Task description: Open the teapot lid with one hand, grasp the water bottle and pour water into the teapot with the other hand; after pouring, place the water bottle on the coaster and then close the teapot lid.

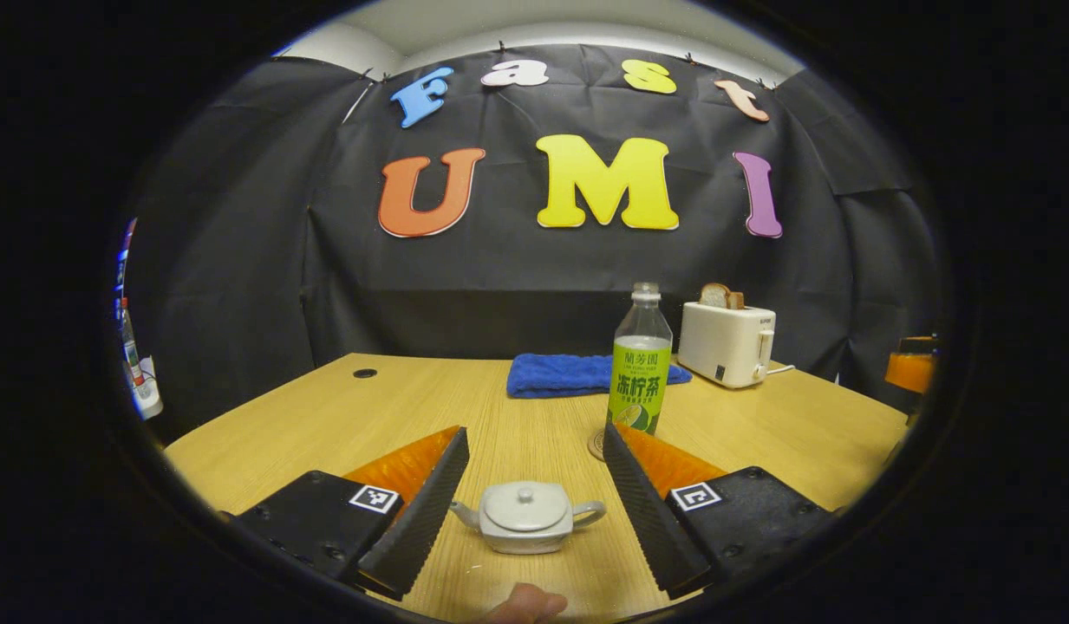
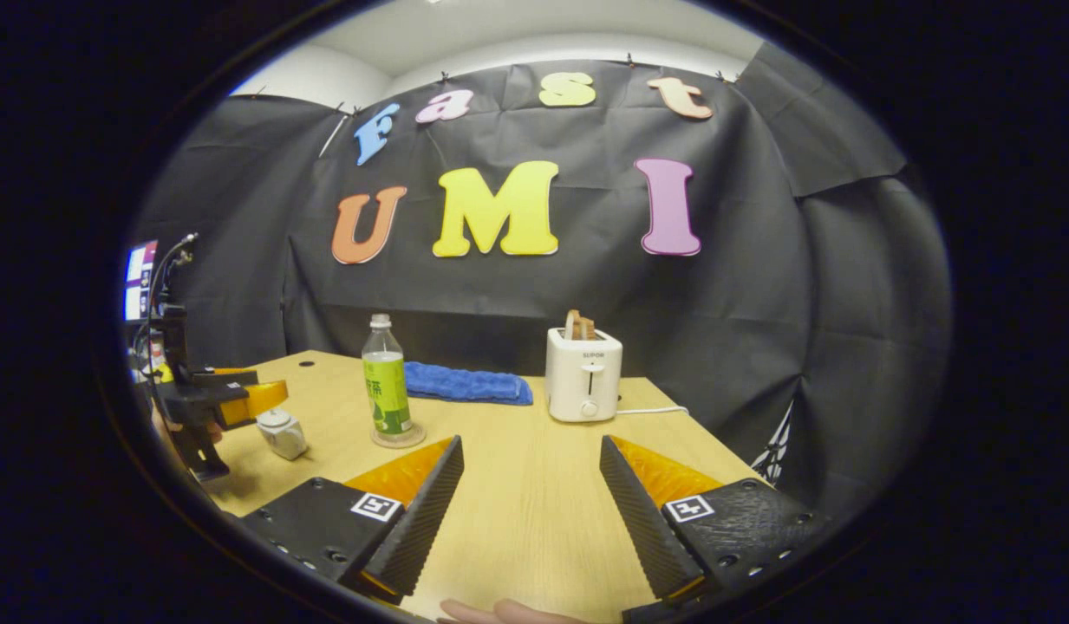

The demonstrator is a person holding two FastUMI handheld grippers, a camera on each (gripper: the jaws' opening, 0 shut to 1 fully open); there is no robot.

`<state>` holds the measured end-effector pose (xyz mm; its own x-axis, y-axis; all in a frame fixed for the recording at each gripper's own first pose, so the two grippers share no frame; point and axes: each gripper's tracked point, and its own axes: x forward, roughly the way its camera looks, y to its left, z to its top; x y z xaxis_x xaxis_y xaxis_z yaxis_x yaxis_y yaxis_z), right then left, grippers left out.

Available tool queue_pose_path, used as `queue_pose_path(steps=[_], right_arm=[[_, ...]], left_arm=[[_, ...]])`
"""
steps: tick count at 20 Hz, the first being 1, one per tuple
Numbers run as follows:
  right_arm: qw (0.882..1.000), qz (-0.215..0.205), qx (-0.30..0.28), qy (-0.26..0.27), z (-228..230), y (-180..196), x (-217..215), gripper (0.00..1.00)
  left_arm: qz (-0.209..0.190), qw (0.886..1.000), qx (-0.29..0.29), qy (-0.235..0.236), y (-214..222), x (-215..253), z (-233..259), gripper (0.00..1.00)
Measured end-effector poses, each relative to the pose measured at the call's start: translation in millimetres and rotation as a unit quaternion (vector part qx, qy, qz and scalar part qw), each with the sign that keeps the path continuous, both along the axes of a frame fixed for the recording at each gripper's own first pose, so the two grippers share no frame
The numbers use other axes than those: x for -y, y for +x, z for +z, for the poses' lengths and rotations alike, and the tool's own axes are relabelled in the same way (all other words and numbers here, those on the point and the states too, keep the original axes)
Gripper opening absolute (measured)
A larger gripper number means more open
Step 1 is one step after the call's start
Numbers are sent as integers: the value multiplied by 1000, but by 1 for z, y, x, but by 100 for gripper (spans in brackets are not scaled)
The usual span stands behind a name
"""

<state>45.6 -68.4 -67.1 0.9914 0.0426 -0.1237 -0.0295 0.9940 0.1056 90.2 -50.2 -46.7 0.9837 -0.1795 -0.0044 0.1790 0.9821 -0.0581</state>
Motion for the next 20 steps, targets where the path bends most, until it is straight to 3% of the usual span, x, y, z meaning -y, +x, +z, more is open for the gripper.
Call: queue_pose_path(steps=[6, 10, 14, 16, 20], right_arm=[[1000, -23, 15, 9, 31, -24, 14, 94], [999, -52, 13, 11, 47, -43, 21, 94], [999, -49, 17, -6, 55, -55, 13, 94], [999, -50, 13, -3, 54, -56, 11, 94], [998, -61, 17, -16, 57, -59, 15, 94]], left_arm=[[25, 999, 29, -4, -53, -16, 61, 98], [41, 999, 25, 13, -89, -30, 64, 97], [34, 999, 11, 32, -113, -29, 62, 98], [49, 998, 19, 24, -117, -34, 72, 98], [18, 1000, 5, 16, -124, -11, 62, 98]])
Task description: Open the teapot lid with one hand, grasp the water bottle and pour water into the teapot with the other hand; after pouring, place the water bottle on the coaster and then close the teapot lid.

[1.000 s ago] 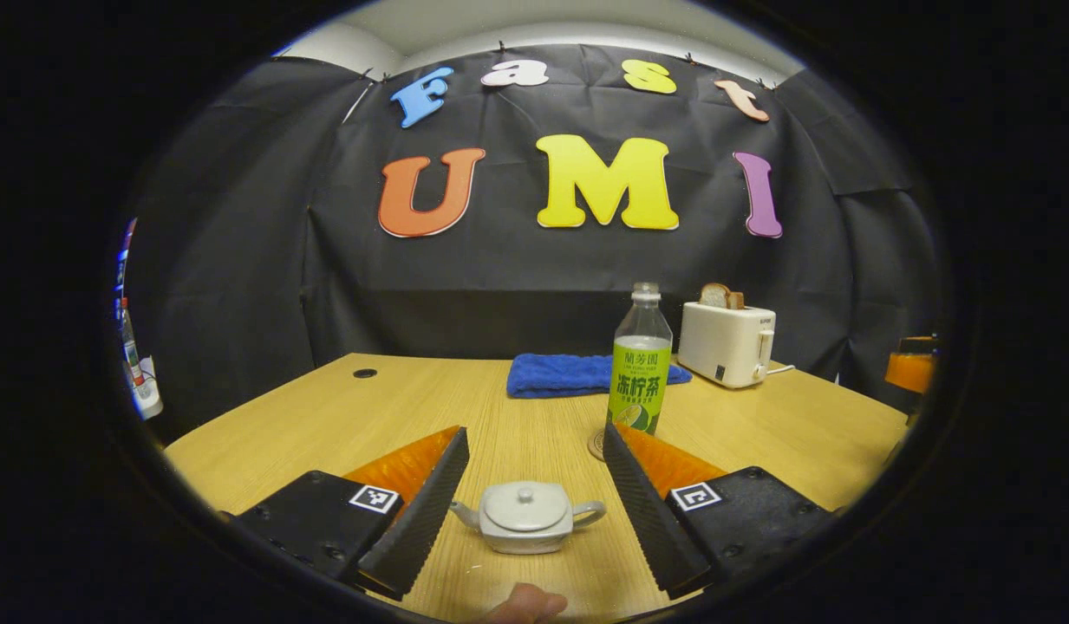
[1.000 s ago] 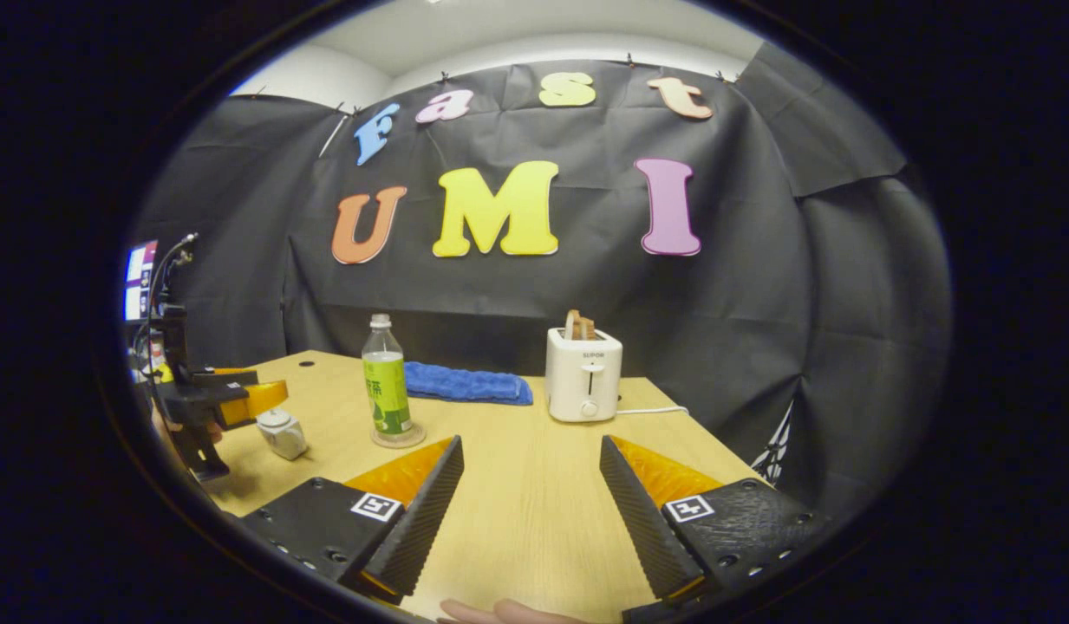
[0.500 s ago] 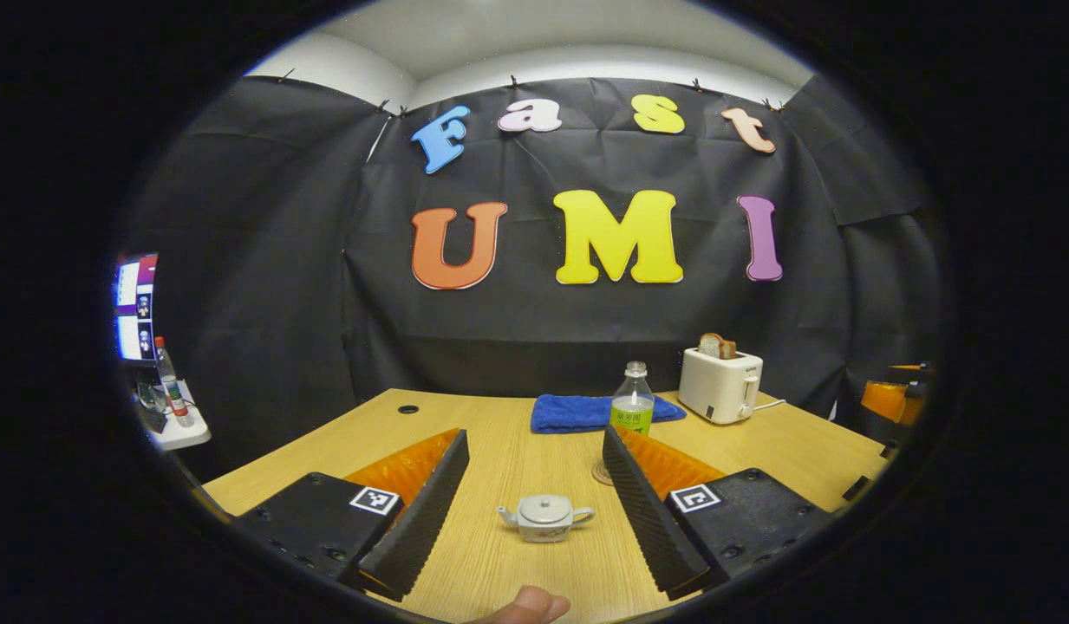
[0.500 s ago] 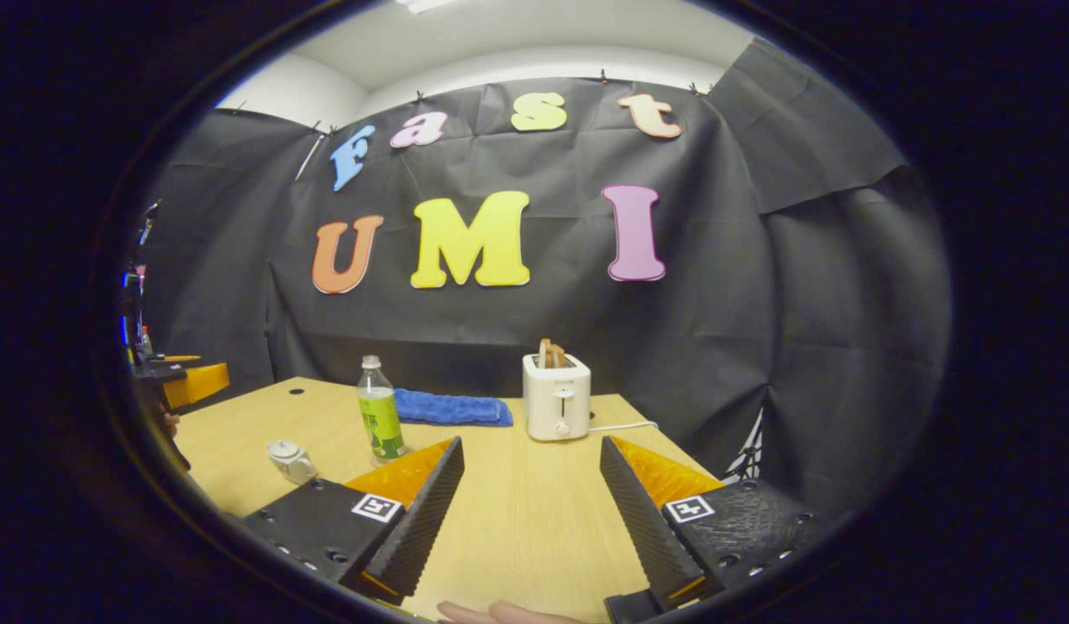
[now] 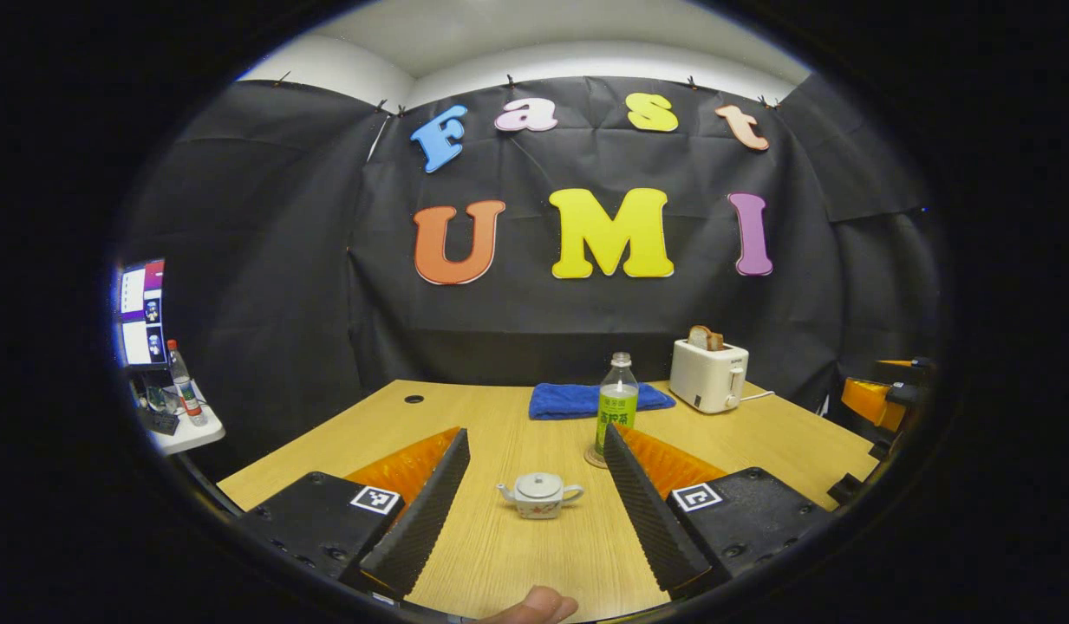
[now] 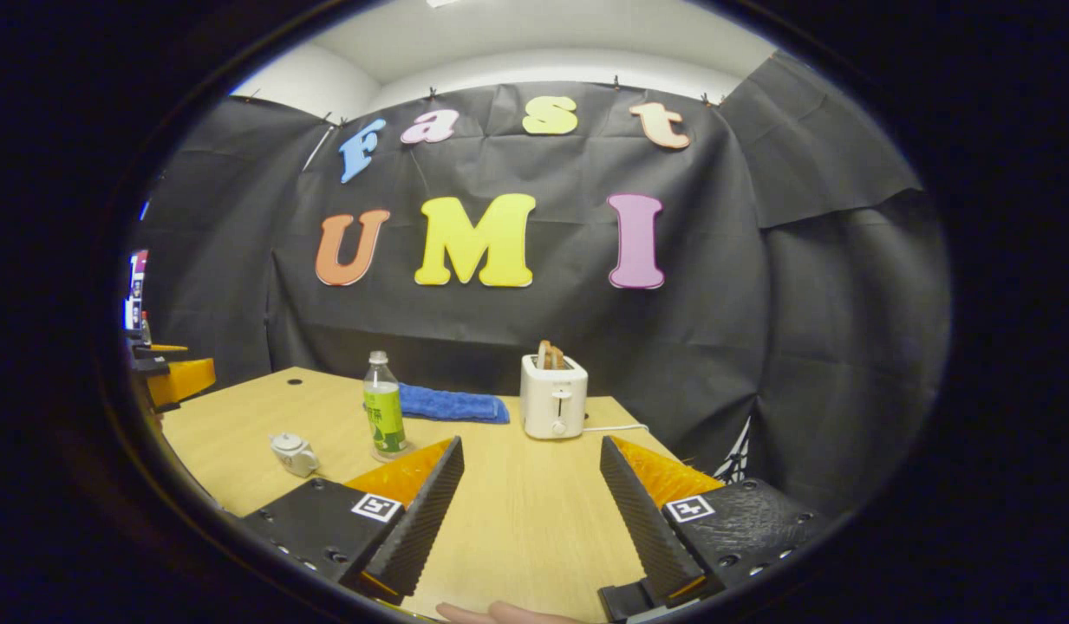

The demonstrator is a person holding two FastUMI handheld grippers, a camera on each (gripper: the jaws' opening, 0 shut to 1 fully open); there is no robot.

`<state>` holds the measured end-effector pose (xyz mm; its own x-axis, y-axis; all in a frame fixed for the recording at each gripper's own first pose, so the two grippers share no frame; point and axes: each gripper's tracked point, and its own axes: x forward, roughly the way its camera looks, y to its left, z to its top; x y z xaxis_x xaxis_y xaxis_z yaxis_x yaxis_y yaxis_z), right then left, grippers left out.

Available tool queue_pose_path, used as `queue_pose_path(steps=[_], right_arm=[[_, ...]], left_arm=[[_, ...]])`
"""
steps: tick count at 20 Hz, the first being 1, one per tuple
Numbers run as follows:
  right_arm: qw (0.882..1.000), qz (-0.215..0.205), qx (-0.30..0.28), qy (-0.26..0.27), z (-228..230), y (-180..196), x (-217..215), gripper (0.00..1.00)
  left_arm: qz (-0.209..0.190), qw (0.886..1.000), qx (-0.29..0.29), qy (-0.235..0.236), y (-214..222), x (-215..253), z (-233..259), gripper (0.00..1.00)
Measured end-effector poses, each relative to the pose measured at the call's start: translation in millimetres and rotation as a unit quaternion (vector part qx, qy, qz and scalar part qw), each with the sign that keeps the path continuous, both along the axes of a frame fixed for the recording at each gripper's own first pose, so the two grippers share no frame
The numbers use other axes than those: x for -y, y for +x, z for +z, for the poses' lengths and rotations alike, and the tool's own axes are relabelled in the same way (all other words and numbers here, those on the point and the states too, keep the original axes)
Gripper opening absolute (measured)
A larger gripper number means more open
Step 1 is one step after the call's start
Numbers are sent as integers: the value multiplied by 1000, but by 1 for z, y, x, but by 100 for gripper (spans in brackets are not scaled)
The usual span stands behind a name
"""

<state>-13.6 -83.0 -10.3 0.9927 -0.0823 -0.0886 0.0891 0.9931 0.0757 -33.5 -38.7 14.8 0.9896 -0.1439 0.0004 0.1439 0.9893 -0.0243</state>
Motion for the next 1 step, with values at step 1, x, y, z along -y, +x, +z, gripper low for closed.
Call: queue_pose_path(steps=[1], right_arm=[[1000, -2, 1, -1, 0, 0, 1, 95]], left_arm=[[-11, 1000, -7, 1, -2, 6, -5, 98]])
